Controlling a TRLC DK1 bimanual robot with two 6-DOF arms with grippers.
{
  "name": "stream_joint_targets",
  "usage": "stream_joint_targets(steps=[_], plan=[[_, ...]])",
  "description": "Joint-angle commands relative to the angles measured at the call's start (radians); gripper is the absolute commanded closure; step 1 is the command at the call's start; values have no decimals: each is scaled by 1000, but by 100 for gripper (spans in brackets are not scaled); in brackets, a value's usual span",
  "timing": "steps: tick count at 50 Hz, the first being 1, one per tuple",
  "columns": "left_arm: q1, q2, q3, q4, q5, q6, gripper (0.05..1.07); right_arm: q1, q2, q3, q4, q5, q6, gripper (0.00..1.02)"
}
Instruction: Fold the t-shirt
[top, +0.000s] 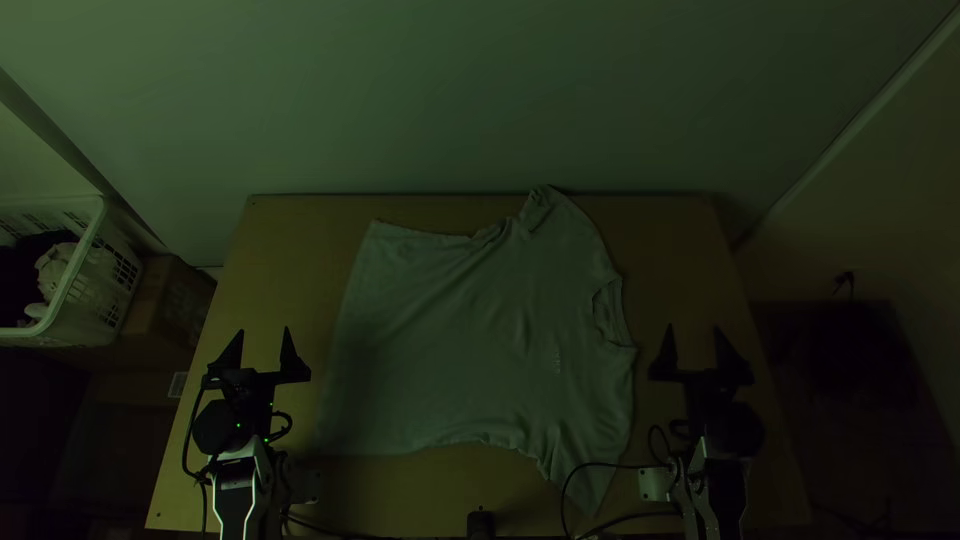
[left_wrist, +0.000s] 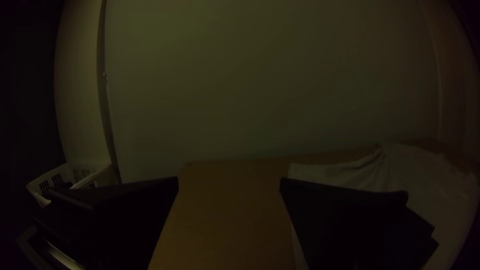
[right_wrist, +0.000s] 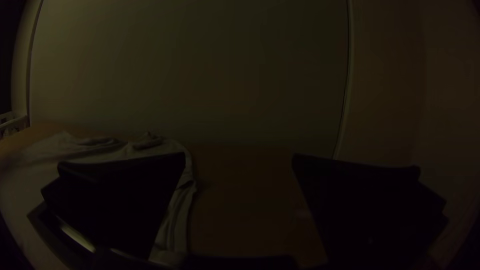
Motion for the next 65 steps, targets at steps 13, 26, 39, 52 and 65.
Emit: stream_joint_targets(steps=[13,26,39,52,65], plan=[[2,-7,-39,-6,7,5,10,30,-3,-18,6,11,103,4],[-5,-9,-29,11,-3,-17,10,17,-4,5,38,10,101,4],[-8,-6,34,42,-6,-37,10,39,20,69,93,10,100,4],[-45,39,114,154,-5,-55,10,39,230,201,211,8,98,4],[-62,315,307,223,-6,-63,10,42,430,362,273,8,73,4]])
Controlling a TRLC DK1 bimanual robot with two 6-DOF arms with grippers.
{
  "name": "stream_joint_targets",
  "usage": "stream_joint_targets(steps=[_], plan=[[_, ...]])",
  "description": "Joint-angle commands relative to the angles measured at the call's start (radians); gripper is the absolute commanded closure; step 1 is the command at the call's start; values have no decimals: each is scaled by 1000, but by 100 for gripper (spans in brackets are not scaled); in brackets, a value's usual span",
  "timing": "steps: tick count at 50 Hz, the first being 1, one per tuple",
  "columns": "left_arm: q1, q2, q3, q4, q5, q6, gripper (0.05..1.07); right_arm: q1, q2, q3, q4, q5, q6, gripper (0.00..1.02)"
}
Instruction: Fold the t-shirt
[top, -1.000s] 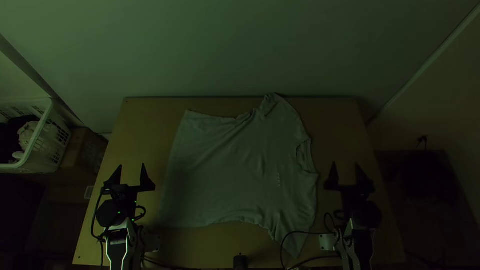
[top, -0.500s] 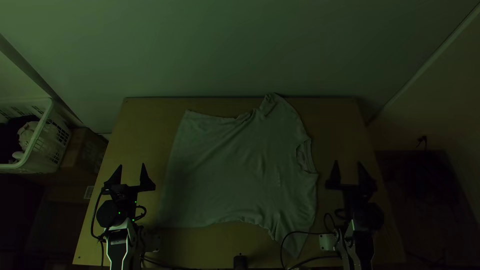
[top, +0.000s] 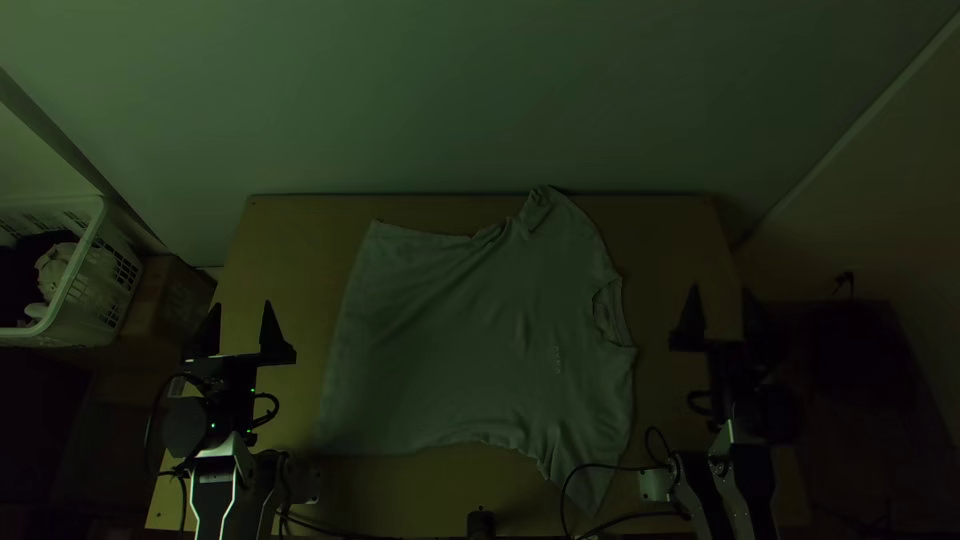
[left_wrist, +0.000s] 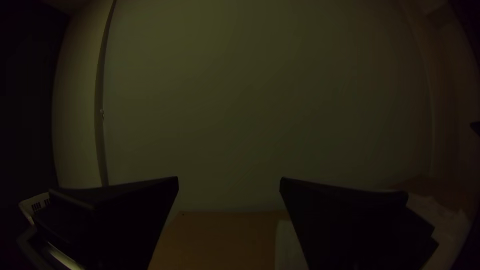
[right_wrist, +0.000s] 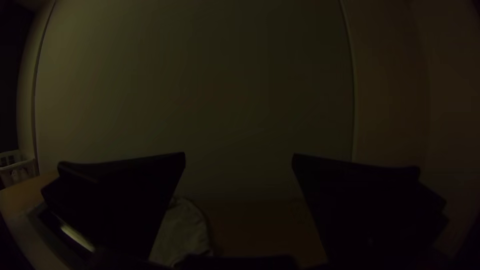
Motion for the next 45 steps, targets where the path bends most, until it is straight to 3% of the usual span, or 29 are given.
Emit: stream_joint_targets(steps=[1,17,30,45], plan=[[-11,127,116,35,-3,-19,10,8,92,94,25,8,-12,4],[-24,441,436,32,-3,-24,10,8,353,344,24,5,-21,4],[-69,656,669,-58,-3,-20,10,17,536,511,10,1,-27,4],[-130,888,902,-149,-3,-13,10,59,721,704,-85,1,-30,4]])
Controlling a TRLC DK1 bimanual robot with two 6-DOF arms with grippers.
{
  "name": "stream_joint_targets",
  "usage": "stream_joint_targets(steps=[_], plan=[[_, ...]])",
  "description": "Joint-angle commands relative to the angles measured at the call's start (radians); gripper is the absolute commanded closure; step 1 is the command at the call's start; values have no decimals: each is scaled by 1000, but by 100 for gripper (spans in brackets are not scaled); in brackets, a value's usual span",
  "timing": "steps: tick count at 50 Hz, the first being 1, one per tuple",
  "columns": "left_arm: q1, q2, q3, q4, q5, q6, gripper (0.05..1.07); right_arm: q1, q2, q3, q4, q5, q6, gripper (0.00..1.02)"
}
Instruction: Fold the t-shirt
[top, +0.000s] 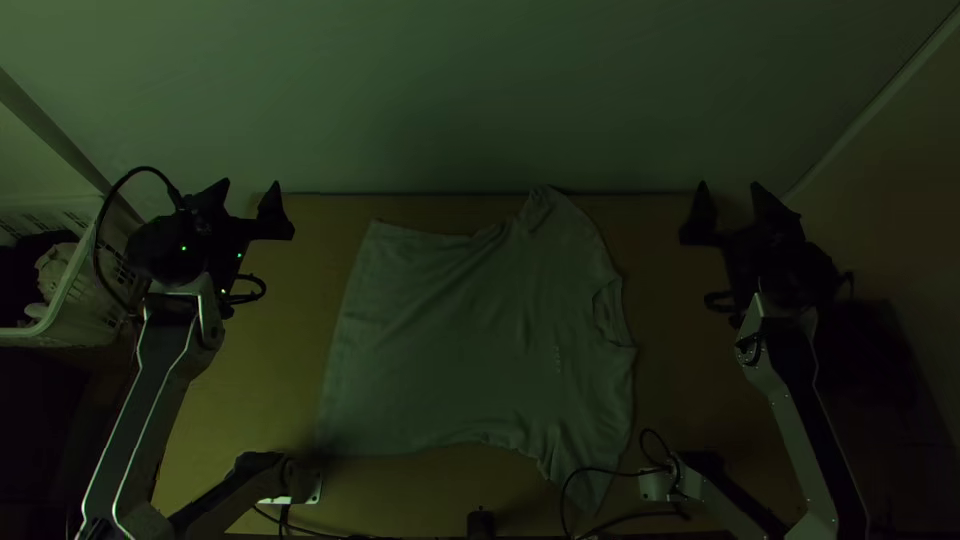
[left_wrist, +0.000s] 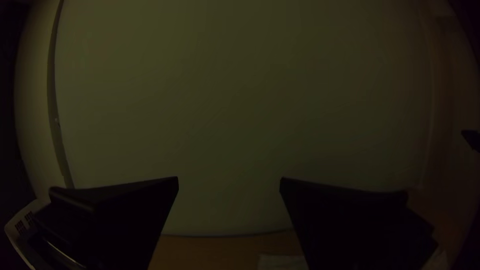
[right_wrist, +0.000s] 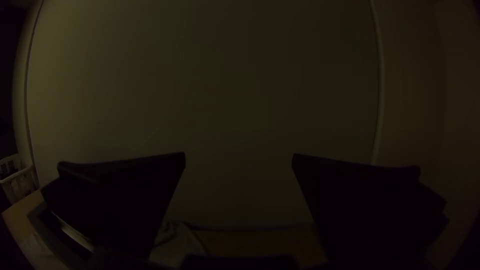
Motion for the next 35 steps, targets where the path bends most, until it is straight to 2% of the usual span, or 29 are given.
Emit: stream_joint_targets(steps=[1,6,16,27,35], plan=[[-19,78,113,-31,-3,-5,10,23,62,81,-36,1,-8,4],[-42,167,211,-111,-3,-1,10,41,128,152,-101,1,-6,4],[-78,321,341,-154,-12,-21,10,74,260,276,-199,1,16,4],[-93,537,555,-385,-21,-96,10,113,390,368,-240,1,35,4],[-93,638,605,-415,-22,-119,10,121,488,448,-295,1,57,4]])
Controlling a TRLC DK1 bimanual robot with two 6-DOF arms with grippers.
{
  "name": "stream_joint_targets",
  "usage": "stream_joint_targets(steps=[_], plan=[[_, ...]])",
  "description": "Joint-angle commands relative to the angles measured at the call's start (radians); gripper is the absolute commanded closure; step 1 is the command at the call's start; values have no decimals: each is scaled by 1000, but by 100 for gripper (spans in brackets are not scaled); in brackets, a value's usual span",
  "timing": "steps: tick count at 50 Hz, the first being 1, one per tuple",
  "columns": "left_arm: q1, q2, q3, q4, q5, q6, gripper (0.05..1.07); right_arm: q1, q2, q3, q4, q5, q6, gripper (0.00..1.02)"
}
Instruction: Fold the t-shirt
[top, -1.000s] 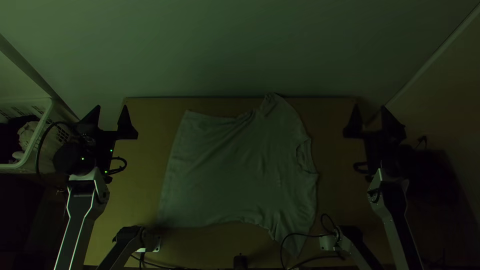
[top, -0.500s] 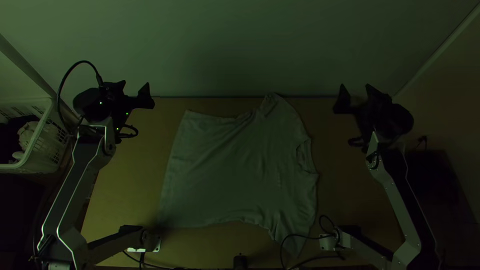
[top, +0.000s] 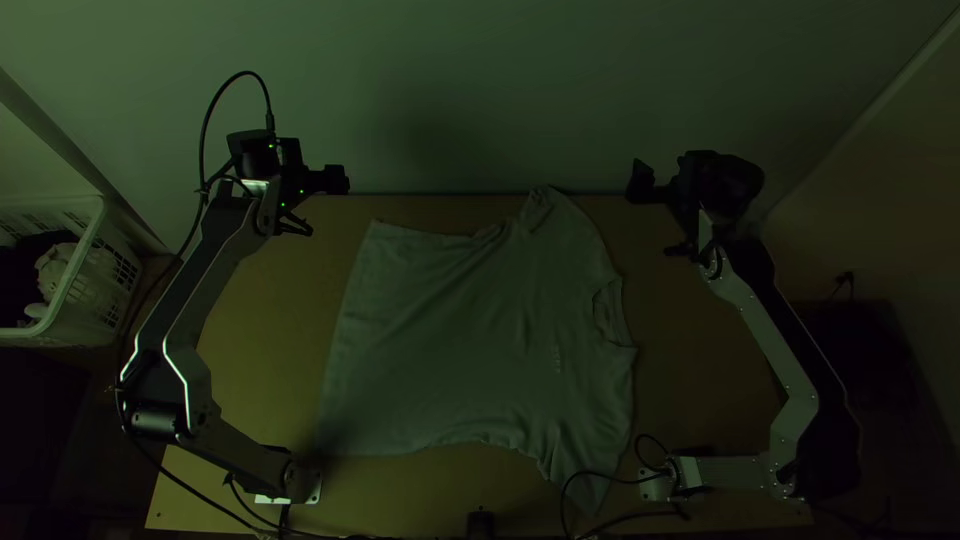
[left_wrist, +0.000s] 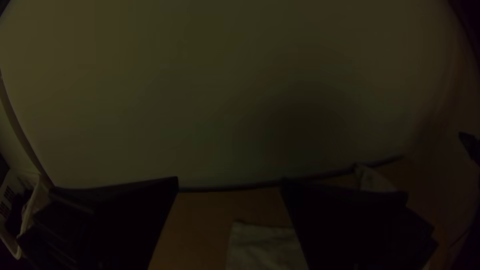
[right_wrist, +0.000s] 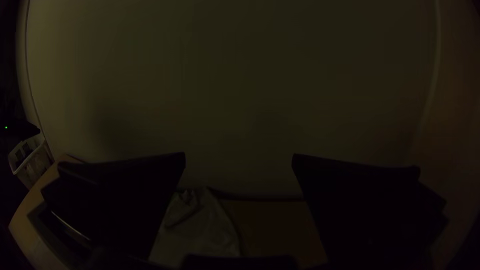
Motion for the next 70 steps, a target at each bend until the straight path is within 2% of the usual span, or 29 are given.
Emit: stream_joint_targets(steps=[1,13,23,27,33,70], plan=[[-4,60,56,-25,-7,-37,10,8,64,64,-25,2,30,4],[-6,261,228,-225,-5,-52,11,5,166,123,-63,2,54,5],[-12,365,285,-249,-5,-54,11,-3,232,163,-103,2,102,5],[-18,407,305,-257,-5,-54,19,-1,249,173,-114,2,120,5],[-24,465,336,-256,-7,-60,19,-1,271,186,-132,2,148,5],[-49,660,415,-275,-64,-12,19,-20,381,246,-187,8,182,5]])
